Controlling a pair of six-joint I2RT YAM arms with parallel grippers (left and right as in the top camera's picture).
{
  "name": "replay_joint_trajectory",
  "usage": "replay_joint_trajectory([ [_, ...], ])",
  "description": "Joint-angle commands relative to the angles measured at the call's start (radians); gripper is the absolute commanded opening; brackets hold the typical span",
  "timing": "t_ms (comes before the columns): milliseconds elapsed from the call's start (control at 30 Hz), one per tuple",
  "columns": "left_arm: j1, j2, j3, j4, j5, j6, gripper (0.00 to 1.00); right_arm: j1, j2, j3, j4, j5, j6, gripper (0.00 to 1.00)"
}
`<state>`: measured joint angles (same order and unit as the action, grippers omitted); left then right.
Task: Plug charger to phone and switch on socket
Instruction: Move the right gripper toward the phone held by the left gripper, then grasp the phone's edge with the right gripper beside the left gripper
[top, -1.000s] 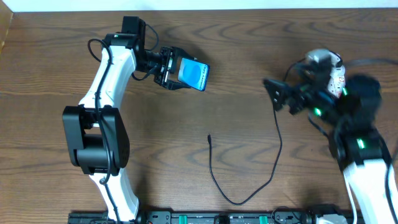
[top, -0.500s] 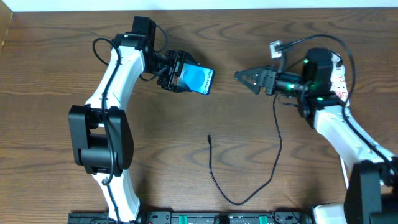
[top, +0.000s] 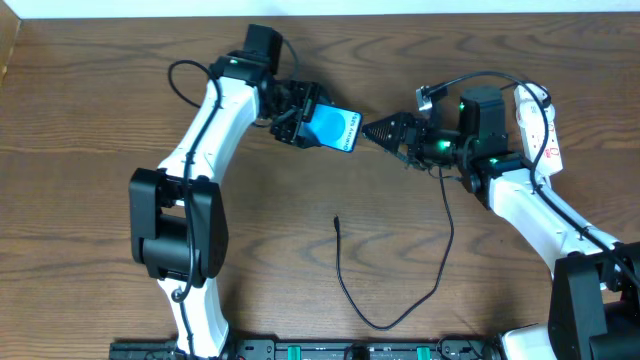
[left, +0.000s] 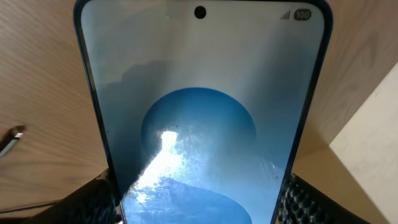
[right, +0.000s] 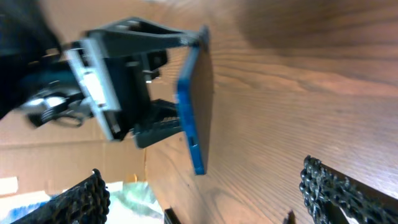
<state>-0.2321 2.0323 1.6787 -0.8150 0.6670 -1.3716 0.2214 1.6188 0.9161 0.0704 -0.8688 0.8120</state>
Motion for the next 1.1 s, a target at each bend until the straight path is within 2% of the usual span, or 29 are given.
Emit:
replay_joint_trajectory([
  [0, -0.027, -0.022, 0.023, 0.017, -0.01, -0.031, 0.07, 0.021, -0.002, 0.014, -0.005, 0.084, 0.04, 0.98],
  [300, -0.08, -0.022, 0.023, 0.013, -0.032, -0.114, 0.08, 0.072, -0.002, 0.014, -0.009, 0.191, -0.041, 0.98],
  [500, -0.114, -0.022, 0.023, 0.012, -0.031, -0.149, 0.07, 0.109, -0.002, 0.013, -0.012, 0.27, -0.045, 0.98],
  [867, -0.158, -0.022, 0.023, 0.01, 0.002, -0.157, 0.07, 0.14, -0.002, 0.012, -0.063, 0.393, -0.069, 0.98],
  [1067, -0.169, -0.022, 0.023, 0.01, 0.002, -0.157, 0.08, 0.14, -0.002, 0.012, -0.063, 0.393, -0.069, 0.88],
])
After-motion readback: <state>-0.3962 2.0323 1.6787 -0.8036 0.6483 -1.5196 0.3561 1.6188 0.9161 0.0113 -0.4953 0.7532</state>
